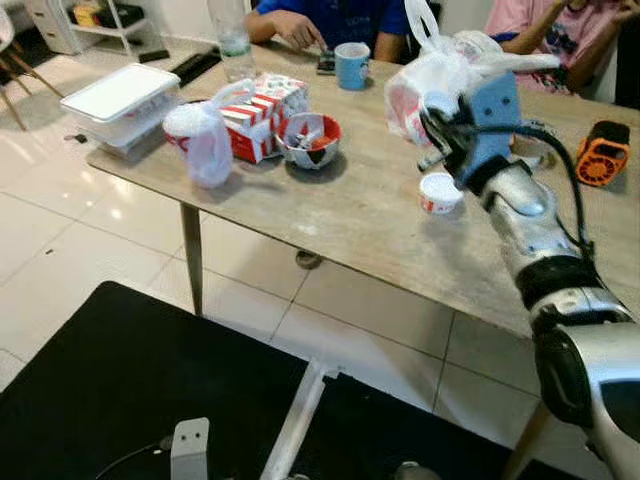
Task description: Restocking fridge
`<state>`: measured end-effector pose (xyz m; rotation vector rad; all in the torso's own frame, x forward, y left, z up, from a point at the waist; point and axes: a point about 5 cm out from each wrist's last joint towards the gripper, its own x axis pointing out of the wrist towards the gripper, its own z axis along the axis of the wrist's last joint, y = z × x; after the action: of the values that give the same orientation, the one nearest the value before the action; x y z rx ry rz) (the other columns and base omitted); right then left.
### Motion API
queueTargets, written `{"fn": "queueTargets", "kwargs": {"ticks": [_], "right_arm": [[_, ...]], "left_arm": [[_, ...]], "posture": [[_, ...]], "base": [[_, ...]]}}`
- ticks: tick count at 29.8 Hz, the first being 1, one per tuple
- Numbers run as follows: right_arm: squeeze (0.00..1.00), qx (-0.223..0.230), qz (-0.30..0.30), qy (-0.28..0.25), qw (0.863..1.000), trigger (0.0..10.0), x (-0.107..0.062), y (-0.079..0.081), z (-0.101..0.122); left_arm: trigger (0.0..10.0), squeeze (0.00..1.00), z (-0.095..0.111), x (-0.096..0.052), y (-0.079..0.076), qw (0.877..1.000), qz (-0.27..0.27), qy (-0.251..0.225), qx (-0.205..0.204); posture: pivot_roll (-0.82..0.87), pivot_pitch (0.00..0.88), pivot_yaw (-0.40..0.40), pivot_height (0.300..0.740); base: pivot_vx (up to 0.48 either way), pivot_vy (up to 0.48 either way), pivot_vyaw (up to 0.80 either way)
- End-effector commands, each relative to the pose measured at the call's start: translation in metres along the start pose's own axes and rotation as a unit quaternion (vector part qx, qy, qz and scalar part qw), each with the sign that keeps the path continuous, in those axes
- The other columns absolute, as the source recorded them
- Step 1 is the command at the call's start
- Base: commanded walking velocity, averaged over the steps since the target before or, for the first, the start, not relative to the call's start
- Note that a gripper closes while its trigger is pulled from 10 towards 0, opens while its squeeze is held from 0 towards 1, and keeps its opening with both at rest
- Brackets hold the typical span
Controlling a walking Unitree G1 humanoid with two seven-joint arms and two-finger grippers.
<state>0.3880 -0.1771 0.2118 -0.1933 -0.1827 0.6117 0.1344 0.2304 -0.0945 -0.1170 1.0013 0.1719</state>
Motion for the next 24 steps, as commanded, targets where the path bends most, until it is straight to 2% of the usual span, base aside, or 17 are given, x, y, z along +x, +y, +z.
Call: {"fn": "queueTargets", "kwargs": {"ticks": [1,2,3,5,6,7,10,11,12,13,15,16,18,21,22,23,24], "right_arm": [[0.0,0.015,0.043,-0.005,0.999,2.2,-0.005,0.004,-0.002],[0.0,0.027,0.098,-0.001,0.995,1.6,-0.015,0.012,-0.009],[0.0,0.039,0.146,0.014,0.988,0.0,-0.024,0.021,-0.018],[0.0,0.05,0.217,0.053,0.973,0.0,-0.039,0.039,-0.037],[0.0,0.05,0.217,0.053,0.973,0.0,-0.039,0.039,-0.037],[0.0,0.059,0.253,0.075,0.963,0.0,-0.048,0.049,-0.047],[0.0,0.066,0.278,0.088,0.954,0.0,-0.053,0.056,-0.052],[0.0,0.072,0.303,0.112,0.944,2.7,-0.06,0.064,-0.062],[0.0,0.076,0.33,0.136,0.931,10.0,-0.066,0.073,-0.071],[0.0,0.076,0.33,0.136,0.931,10.0,-0.066,0.073,-0.071],[0.0,0.081,0.359,0.175,0.913,10.0,-0.077,0.085,-0.086],[0.0,0.081,0.359,0.175,0.913,10.0,-0.077,0.085,-0.086],[0.0,0.08,0.364,0.232,0.899,10.0,-0.092,0.093,-0.108],[0.0,0.094,0.362,0.301,0.877,10.0,-0.119,0.099,-0.129],[0.0,0.094,0.362,0.301,0.877,10.0,-0.119,0.099,-0.129],[0.0,0.091,0.355,0.337,0.867,10.0,-0.132,0.099,-0.14],[0.0,0.091,0.355,0.337,0.867,10.0,-0.132,0.099,-0.14]], "left_arm": [[10.0,0.0,-0.002,-0.002,0.01,1.0,0.015,0.01,0.002],[10.0,0.0,-0.001,-0.002,0.01,1.0,0.017,0.011,0.003],[10.0,0.0,0.0,-0.001,0.01,1.0,0.019,0.011,0.004],[10.0,0.0,0.003,0.0,0.009,1.0,0.019,0.01,0.006],[10.0,0.0,0.003,0.0,0.009,1.0,0.019,0.01,0.006],[10.0,0.0,0.004,0.0,0.009,1.0,0.019,0.009,0.011],[10.0,0.0,0.004,0.0,0.008,1.0,0.02,0.009,0.014],[10.0,0.0,0.005,0.001,0.007,1.0,0.018,0.01,0.019],[10.0,0.0,0.005,0.001,0.006,1.0,0.017,0.011,0.024],[10.0,0.0,0.005,0.001,0.006,1.0,0.017,0.011,0.024],[10.0,0.0,0.004,0.001,0.003,0.999,0.015,0.014,0.028],[10.0,0.0,0.004,0.001,0.003,0.999,0.015,0.014,0.028],[10.0,0.0,0.002,0.001,0.003,0.999,0.015,0.019,0.028],[10.0,0.0,-0.002,0.001,0.001,0.999,0.013,0.025,0.032],[10.0,0.0,-0.002,0.001,0.001,0.999,0.013,0.025,0.032],[10.0,0.0,-0.003,0.001,0.0,0.999,0.013,0.026,0.033],[10.0,0.0,-0.003,0.001,0.0,0.999,0.013,0.026,0.033]], "posture": [[-0.02,0.015,0.023,0.74],[-0.03,0.014,0.028,0.74],[-0.03,0.012,0.029,0.74],[-0.03,0.011,0.03,0.74],[-0.03,0.011,0.03,0.74],[-0.03,0.008,0.031,0.74],[-0.03,0.008,0.031,0.74],[-0.04,0.003,0.032,0.74],[-0.04,0.001,0.03,0.74],[-0.04,0.001,0.03,0.74],[-0.04,0.0,0.026,0.74],[-0.04,0.0,0.026,0.74],[-0.05,0.001,0.025,0.74],[-0.05,0.003,0.021,0.74],[-0.05,0.003,0.021,0.74],[-0.06,0.003,0.019,0.74],[-0.06,0.003,0.019,0.74]], "base": [[0.0,0.0,0.0],[0.0,0.0,0.0],[0.0,0.0,0.0],[0.0,0.0,0.0],[0.0,0.0,0.0],[0.0,0.0,0.0],[0.0,0.0,0.0],[0.0,0.0,0.0],[0.0,0.0,0.0],[0.0,0.0,0.0],[0.0,0.0,0.0],[0.0,0.0,0.0],[0.0,0.0,0.0],[0.0,0.0,0.0],[0.0,0.0,0.0],[0.0,0.0,0.0],[0.0,0.0,0.0]]}}
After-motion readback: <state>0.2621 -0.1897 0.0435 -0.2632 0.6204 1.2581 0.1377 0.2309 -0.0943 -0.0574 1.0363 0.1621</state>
